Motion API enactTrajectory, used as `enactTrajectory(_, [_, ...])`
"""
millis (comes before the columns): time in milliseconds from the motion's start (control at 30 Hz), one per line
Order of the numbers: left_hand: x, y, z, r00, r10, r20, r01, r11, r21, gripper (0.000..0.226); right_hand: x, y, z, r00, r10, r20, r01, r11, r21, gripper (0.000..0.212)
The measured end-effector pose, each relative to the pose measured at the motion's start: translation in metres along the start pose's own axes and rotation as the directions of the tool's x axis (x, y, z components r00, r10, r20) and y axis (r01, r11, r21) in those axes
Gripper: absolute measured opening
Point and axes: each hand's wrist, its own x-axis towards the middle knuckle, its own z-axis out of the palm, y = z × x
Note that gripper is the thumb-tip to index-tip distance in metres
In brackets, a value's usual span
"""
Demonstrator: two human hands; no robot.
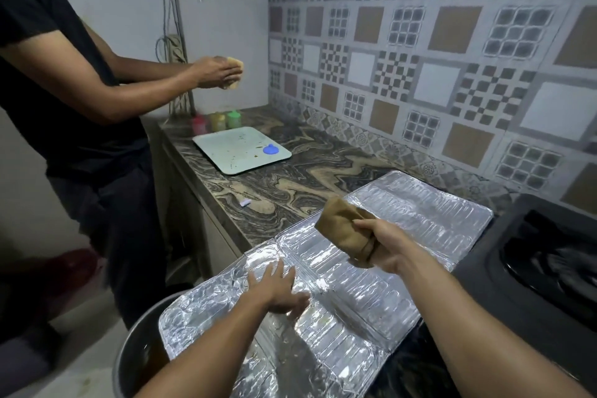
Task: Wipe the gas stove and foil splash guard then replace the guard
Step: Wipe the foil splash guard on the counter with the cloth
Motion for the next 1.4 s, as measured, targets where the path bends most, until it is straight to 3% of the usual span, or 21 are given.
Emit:
enactTrajectory(133, [-0.002, 0.001, -0.002, 1.0, 0.006, 0.011, -0.006, 1.0, -0.009, 0.083, 0.003, 0.005, 0.002, 0.997, -0.042, 0.067, 0.021, 0.958, 0.286, 0.014])
enactTrajectory(233, [-0.003, 0.001, -0.003, 1.0, 0.009, 0.013, -0.009, 1.0, -0.022, 0.084, 0.004, 0.013, 0.0, 0.994, -0.091, 0.055, 0.066, 0.933, 0.354, 0.013])
enactTrajectory(300, [-0.003, 0.001, -0.004, 1.0, 0.011, 0.016, -0.011, 1.0, -0.023, 0.084, 0.009, 0.018, -0.003, 0.986, -0.154, 0.057, 0.133, 0.952, 0.275, 0.024])
enactTrajectory(400, [-0.003, 0.002, -0.005, 1.0, 0.01, 0.017, -0.01, 1.0, -0.012, 0.086, 0.016, 0.02, -0.005, 0.977, -0.212, -0.014, 0.212, 0.977, -0.026, 0.026])
enactTrajectory(467, [-0.003, 0.002, -0.004, 1.0, 0.003, 0.019, -0.003, 1.0, -0.011, 0.087, 0.023, 0.014, -0.004, 0.97, -0.234, -0.067, 0.219, 0.96, -0.177, 0.041])
enactTrajectory(533, [-0.002, 0.001, -0.003, 1.0, 0.007, 0.023, -0.006, 1.0, -0.01, 0.087, 0.038, 0.005, -0.007, 0.955, -0.249, -0.159, 0.222, 0.96, -0.168, 0.047])
enactTrajectory(633, [-0.002, -0.001, -0.002, 1.0, 0.008, 0.028, -0.008, 1.0, 0.0, 0.089, 0.068, -0.009, -0.008, 0.901, -0.285, -0.325, 0.26, 0.958, -0.119, 0.034])
enactTrajectory(700, [0.001, 0.0, -0.002, 0.999, 0.006, 0.033, -0.007, 1.0, 0.005, 0.091, 0.085, -0.016, -0.003, 0.855, -0.336, -0.396, 0.255, 0.936, -0.244, 0.027])
enactTrajectory(767, [0.0, 0.0, -0.001, 0.999, 0.011, 0.03, -0.012, 1.0, 0.019, 0.092, 0.091, -0.012, 0.008, 0.813, -0.462, -0.355, 0.264, 0.835, -0.482, 0.024])
enactTrajectory(833, [0.002, -0.001, 0.0, 0.999, 0.004, 0.035, -0.005, 1.0, 0.017, 0.093, 0.099, 0.002, 0.022, 0.834, -0.527, -0.16, 0.271, 0.646, -0.714, 0.024])
enactTrajectory(933, [0.004, 0.0, -0.001, 0.999, -0.013, 0.052, 0.013, 1.0, 0.004, 0.09, 0.103, 0.044, 0.036, 0.914, -0.387, 0.123, 0.286, 0.397, -0.872, 0.026])
enactTrajectory(1033, [0.005, 0.001, -0.002, 0.999, -0.016, 0.052, 0.015, 1.0, 0.006, 0.088, 0.085, 0.073, 0.04, 0.897, -0.407, 0.17, 0.266, 0.191, -0.945, 0.018])
enactTrajectory(1200, [0.004, 0.001, -0.001, 0.999, -0.01, 0.045, 0.01, 1.0, 0.008, 0.088, 0.03, 0.087, 0.016, 0.915, -0.402, 0.019, 0.106, 0.196, -0.975, 0.024])
enactTrajectory(1333, [0.003, 0.002, -0.003, 0.999, 0.002, 0.045, -0.003, 1.0, 0.023, 0.09, 0.002, 0.068, 0.0, 0.956, -0.291, -0.036, -0.014, 0.077, -0.997, 0.036])
enactTrajectory(1400, [0.003, 0.001, -0.002, 0.999, 0.007, 0.04, -0.008, 1.0, 0.021, 0.09, 0.004, 0.051, 0.001, 0.944, -0.323, -0.062, -0.004, 0.176, -0.984, 0.025])
